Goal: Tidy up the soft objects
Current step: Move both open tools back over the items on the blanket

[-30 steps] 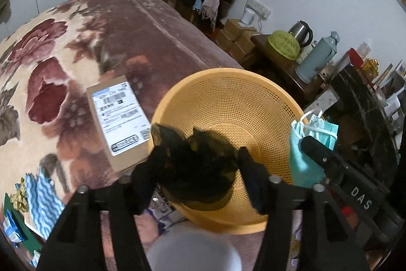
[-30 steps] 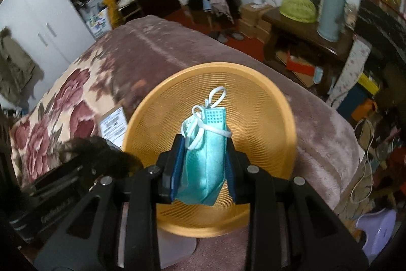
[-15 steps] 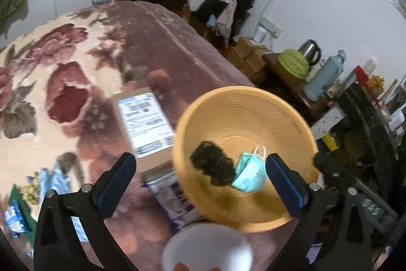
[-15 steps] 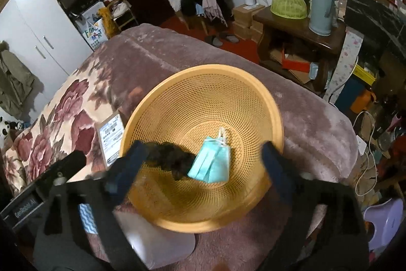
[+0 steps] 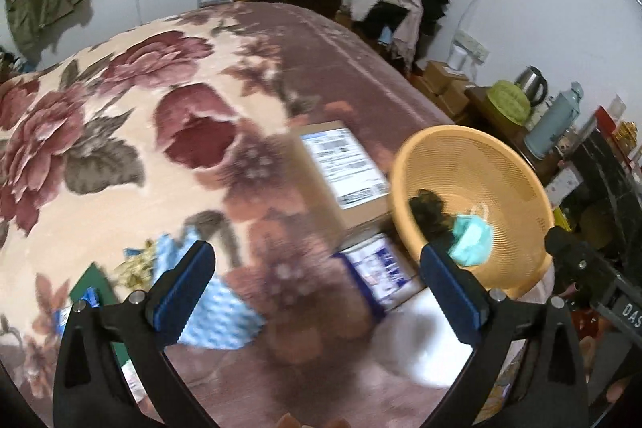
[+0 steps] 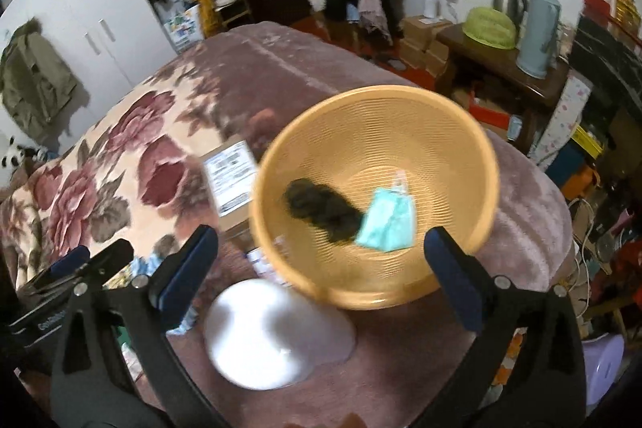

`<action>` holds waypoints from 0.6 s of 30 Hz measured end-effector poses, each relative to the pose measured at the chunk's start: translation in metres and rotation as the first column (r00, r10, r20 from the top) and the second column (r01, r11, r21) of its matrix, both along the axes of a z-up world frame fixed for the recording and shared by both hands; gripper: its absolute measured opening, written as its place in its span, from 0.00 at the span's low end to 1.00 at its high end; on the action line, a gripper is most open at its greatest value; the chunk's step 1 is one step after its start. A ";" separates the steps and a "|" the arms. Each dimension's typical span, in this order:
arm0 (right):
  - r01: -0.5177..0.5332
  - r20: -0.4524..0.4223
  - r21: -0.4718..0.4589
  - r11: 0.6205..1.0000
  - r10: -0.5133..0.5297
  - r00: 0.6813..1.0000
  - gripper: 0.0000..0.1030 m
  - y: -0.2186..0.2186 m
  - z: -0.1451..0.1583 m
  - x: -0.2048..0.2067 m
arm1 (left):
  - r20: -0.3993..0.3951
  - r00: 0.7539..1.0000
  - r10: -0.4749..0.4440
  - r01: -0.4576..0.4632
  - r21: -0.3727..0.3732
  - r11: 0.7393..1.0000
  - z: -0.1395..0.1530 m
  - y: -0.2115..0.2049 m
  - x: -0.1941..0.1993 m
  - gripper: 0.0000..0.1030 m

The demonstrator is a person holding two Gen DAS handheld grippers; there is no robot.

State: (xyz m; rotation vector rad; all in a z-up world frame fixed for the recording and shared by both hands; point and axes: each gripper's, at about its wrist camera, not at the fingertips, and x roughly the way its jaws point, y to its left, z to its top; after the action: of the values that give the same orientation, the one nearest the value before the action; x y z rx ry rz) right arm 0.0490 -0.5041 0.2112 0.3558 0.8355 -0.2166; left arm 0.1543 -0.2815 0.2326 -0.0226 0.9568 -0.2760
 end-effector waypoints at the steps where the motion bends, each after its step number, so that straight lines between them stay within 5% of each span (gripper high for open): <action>1: -0.017 0.001 -0.001 1.000 0.017 1.000 1.00 0.010 0.001 0.001 | -0.001 1.000 0.015 -0.015 0.003 1.000 -0.001 0.013 -0.001 0.99; 18: -0.278 -0.066 -0.043 0.959 0.275 0.959 1.00 0.174 -0.018 0.022 | -0.039 0.978 0.205 -0.203 0.061 0.977 -0.038 0.180 -0.012 0.99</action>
State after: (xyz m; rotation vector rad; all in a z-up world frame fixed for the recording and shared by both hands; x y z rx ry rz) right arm 0.0706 -0.3306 0.1935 0.1803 0.9268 0.0124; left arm 0.1423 -0.1017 0.1948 -0.0747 0.9982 -0.0588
